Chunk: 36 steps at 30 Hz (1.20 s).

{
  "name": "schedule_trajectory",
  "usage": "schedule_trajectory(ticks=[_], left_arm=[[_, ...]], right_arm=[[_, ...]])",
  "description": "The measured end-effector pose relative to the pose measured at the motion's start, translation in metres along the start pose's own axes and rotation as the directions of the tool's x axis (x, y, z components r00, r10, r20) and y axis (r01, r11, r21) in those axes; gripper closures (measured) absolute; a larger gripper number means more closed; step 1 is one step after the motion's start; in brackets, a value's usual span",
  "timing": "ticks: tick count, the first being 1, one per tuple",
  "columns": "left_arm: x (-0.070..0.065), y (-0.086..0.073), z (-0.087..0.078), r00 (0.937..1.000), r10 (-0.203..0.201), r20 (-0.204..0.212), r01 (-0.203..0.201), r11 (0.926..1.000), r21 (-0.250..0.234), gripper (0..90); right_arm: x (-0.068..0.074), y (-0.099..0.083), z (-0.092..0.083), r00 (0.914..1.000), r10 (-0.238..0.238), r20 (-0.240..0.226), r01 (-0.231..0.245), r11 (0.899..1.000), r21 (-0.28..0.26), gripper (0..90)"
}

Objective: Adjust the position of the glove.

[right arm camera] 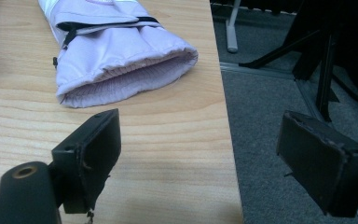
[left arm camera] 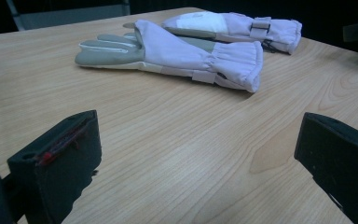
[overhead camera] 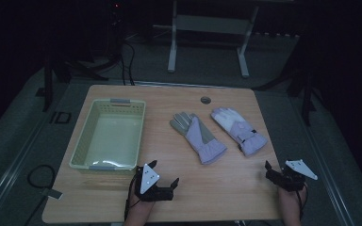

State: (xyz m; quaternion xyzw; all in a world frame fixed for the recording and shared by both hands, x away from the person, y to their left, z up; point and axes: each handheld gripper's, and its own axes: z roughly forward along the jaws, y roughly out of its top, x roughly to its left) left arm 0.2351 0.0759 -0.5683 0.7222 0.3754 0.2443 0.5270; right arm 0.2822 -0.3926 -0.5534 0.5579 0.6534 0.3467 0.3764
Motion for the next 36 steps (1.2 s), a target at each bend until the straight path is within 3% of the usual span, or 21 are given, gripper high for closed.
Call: schedule_trajectory(ticks=[7, 17, 23, 28, 30, 36], left_arm=[[-0.001, 0.000, 0.000, 0.9999, 0.011, -0.002, -0.011, 0.9999, -0.001, 0.7], [-0.001, 0.000, 0.000, 0.9999, 0.013, -0.002, -0.013, 0.9999, -0.002, 0.7], [-0.001, 0.000, 0.000, 0.9999, 0.011, -0.001, -0.011, 0.9999, -0.003, 0.7], [-0.001, 0.000, -0.001, 0.9999, 0.011, 0.002, -0.011, 0.9999, -0.001, 0.7], [-0.001, 0.000, -0.001, 0.9999, 0.011, 0.002, -0.011, 0.9999, -0.001, 0.7], [-0.001, 0.000, 0.000, 1.0000, 0.009, 0.004, -0.009, 1.0000, -0.001, 0.7]], right_arm=[[0.001, 0.000, 0.001, 1.0000, -0.006, 0.001, 0.006, 1.000, 0.017, 13.1], [-0.005, 0.014, 0.000, 0.9970, -0.004, -0.078, 0.009, 0.997, 0.071, 11.5], [-0.006, 0.035, -0.004, 0.9931, 0.017, -0.116, -0.008, 0.997, 0.077, 11.2], [-0.002, 0.055, -0.008, 0.9928, 0.010, -0.119, -0.004, 0.999, 0.052, 13.6], [-0.003, 0.064, -0.007, 0.9848, 0.017, -0.173, -0.004, 0.997, 0.076, 13.8], [0.004, 0.081, -0.004, 0.9782, 0.023, -0.206, -0.003, 0.996, 0.094, 13.4]])
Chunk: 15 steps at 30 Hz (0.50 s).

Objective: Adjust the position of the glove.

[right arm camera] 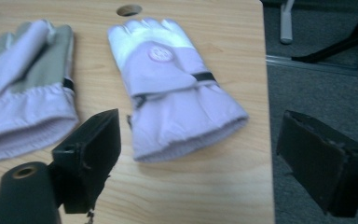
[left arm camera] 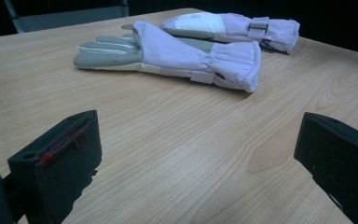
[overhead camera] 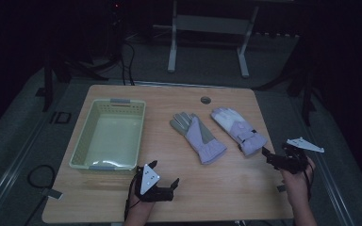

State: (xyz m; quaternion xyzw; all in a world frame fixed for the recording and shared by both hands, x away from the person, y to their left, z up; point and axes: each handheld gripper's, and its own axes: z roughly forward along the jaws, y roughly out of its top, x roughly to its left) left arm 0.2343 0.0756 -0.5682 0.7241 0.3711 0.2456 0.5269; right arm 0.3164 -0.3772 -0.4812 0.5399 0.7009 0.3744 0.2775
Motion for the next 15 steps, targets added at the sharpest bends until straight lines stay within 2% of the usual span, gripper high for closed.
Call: schedule_trajectory(ticks=[3, 8, 9, 15], left_arm=[[0.000, 0.000, 0.000, 1.0000, 0.001, 0.001, -0.001, 1.0000, 0.000, 0.7], [0.000, 0.000, 0.000, 1.0000, 0.002, 0.000, -0.002, 1.0000, 0.000, 0.7], [0.000, 0.000, 0.000, 1.0000, 0.000, -0.001, 0.000, 1.0000, -0.001, 0.7], [0.000, 0.000, 0.000, 1.0000, 0.002, -0.003, -0.002, 1.0000, -0.003, 0.7]], right_arm=[[0.007, 0.008, 0.000, 0.9993, -0.015, -0.033, 0.014, 1.000, -0.016, 12.3], [0.017, 0.015, 0.003, 0.9981, -0.025, -0.057, 0.023, 0.999, -0.031, 12.0], [0.022, 0.020, 0.004, 0.9971, -0.042, -0.063, 0.039, 0.999, -0.036, 12.1], [0.034, 0.033, 0.009, 0.9912, -0.073, -0.110, 0.069, 0.997, -0.045, 15.1]])
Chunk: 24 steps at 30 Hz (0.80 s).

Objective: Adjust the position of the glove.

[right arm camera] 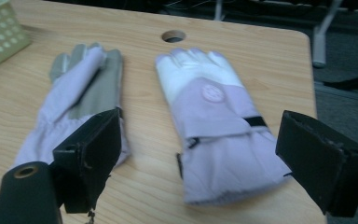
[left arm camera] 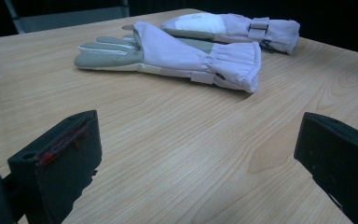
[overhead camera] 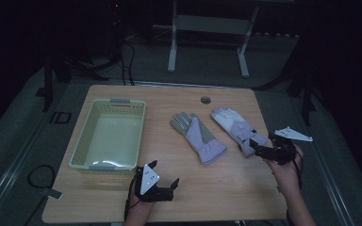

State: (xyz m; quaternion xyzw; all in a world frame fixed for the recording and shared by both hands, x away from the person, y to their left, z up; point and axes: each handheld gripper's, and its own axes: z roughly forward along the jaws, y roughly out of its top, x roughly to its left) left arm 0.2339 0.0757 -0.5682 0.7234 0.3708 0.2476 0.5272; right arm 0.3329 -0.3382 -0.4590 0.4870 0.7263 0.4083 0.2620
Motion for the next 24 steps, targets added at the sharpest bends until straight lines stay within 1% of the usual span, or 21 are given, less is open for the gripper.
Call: schedule_trajectory(ticks=[2, 3, 4, 6, 8, 10, 11, 15, 18, 21, 22, 23, 24], left_arm=[[0.000, 0.000, 0.000, 1.0000, 0.001, 0.002, -0.001, 1.0000, -0.001, 0.7], [0.000, 0.000, 0.000, 1.0000, 0.000, 0.003, 0.000, 1.0000, 0.000, 0.7], [0.000, 0.000, 0.000, 1.0000, -0.001, 0.003, 0.001, 1.0000, 0.000, 0.7], [0.000, 0.000, 0.000, 1.0000, -0.003, 0.004, 0.003, 1.0000, 0.002, 0.7], [0.000, 0.000, 0.000, 1.0000, -0.001, 0.004, 0.001, 1.0000, 0.000, 0.7], [0.000, 0.000, 0.000, 1.0000, 0.003, 0.005, -0.003, 1.0000, 0.001, 0.7], [0.000, 0.000, 0.000, 1.0000, 0.002, 0.005, -0.002, 1.0000, 0.000, 0.7], [0.000, 0.000, 0.000, 1.0000, 0.002, 0.006, -0.002, 1.0000, -0.001, 0.7], [0.000, 0.000, 0.000, 1.0000, 0.001, 0.008, -0.001, 1.0000, -0.001, 0.7], [0.000, 0.000, 0.000, 1.0000, 0.002, 0.009, -0.002, 1.0000, 0.001, 0.7], [0.000, 0.000, 0.000, 1.0000, 0.003, 0.009, -0.003, 1.0000, 0.001, 0.7], [0.000, 0.000, 0.000, 1.0000, 0.004, 0.009, -0.004, 1.0000, 0.001, 0.7], [0.000, 0.000, 0.000, 0.9999, 0.004, 0.009, -0.004, 1.0000, 0.001, 0.7]], right_arm=[[0.004, 0.006, 0.003, 0.9996, -0.014, -0.023, 0.014, 1.000, 0.001, 17.3], [0.006, 0.008, 0.004, 0.9994, -0.023, -0.026, 0.023, 1.000, 0.002, 18.1], [0.008, 0.012, 0.006, 0.9985, -0.035, -0.042, 0.035, 0.999, 0.002, 19.9], [0.012, 0.016, 0.009, 0.9974, -0.049, -0.053, 0.049, 0.999, 0.004, 20.9], [0.017, 0.021, 0.014, 0.9947, -0.061, -0.082, 0.062, 0.998, 0.006, 22.3], [0.021, 0.025, 0.020, 0.9921, -0.071, -0.103, 0.072, 0.997, 0.000, 28.9], [0.023, 0.028, 0.023, 0.9894, -0.065, -0.130, 0.065, 0.998, -0.001, 29.0], [0.034, 0.037, 0.036, 0.9806, -0.103, -0.166, 0.106, 0.994, 0.004, 31.9], [0.043, 0.044, 0.045, 0.9757, -0.120, -0.183, 0.125, 0.992, 0.013, 34.4], [0.052, 0.049, 0.055, 0.9699, -0.126, -0.209, 0.131, 0.991, 0.013, 36.5], [0.054, 0.050, 0.058, 0.9695, -0.127, -0.209, 0.133, 0.991, 0.013, 36.8], [0.057, 0.052, 0.063, 0.9660, -0.128, -0.225, 0.134, 0.991, 0.016, 38.1], [0.059, 0.053, 0.066, 0.9659, -0.130, -0.224, 0.137, 0.990, 0.018, 38.3]])
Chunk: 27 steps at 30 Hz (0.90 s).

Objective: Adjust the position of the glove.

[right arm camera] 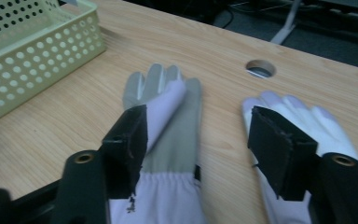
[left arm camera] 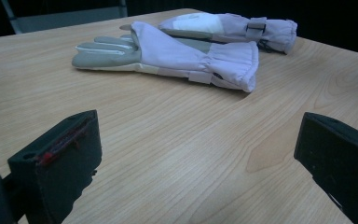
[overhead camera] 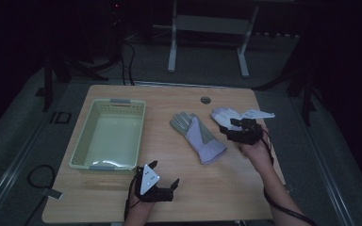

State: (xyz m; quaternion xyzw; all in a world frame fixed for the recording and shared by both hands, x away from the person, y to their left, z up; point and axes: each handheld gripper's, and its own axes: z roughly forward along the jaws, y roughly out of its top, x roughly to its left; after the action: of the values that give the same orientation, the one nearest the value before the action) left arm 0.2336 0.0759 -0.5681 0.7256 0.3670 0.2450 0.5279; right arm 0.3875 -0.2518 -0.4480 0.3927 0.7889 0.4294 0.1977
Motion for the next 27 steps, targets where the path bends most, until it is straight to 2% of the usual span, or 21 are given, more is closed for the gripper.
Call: schedule_trajectory(ticks=[2, 5, 14, 20, 27], left_arm=[[0.000, 0.000, 0.000, 1.0000, 0.000, 0.000, 0.000, 1.0000, 0.000, 0.7], [0.000, 0.000, 0.000, 1.0000, 0.000, 0.002, 0.000, 1.0000, 0.000, 0.7], [0.000, 0.000, 0.000, 1.0000, 0.000, 0.007, 0.000, 1.0000, -0.001, 0.7], [0.000, 0.000, 0.000, 0.9999, -0.001, 0.010, 0.001, 1.0000, 0.000, 0.7], [0.000, 0.000, 0.000, 0.9999, 0.000, 0.014, 0.000, 1.0000, 0.000, 0.7]], right_arm=[[0.002, 0.002, 0.004, 1.0000, -0.004, 0.002, 0.004, 1.000, 0.005, 39.1], [0.009, 0.008, 0.020, 0.9994, -0.027, -0.024, 0.027, 0.999, 0.021, 40.9], [0.019, 0.012, 0.053, 0.9982, -0.053, -0.028, 0.055, 0.995, 0.079, 47.3], [0.023, 0.007, 0.075, 0.9965, -0.058, -0.061, 0.066, 0.989, 0.134, 50.4], [0.018, -0.008, 0.099, 0.9986, -0.028, -0.044, 0.037, 0.979, 0.203, 51.9]])
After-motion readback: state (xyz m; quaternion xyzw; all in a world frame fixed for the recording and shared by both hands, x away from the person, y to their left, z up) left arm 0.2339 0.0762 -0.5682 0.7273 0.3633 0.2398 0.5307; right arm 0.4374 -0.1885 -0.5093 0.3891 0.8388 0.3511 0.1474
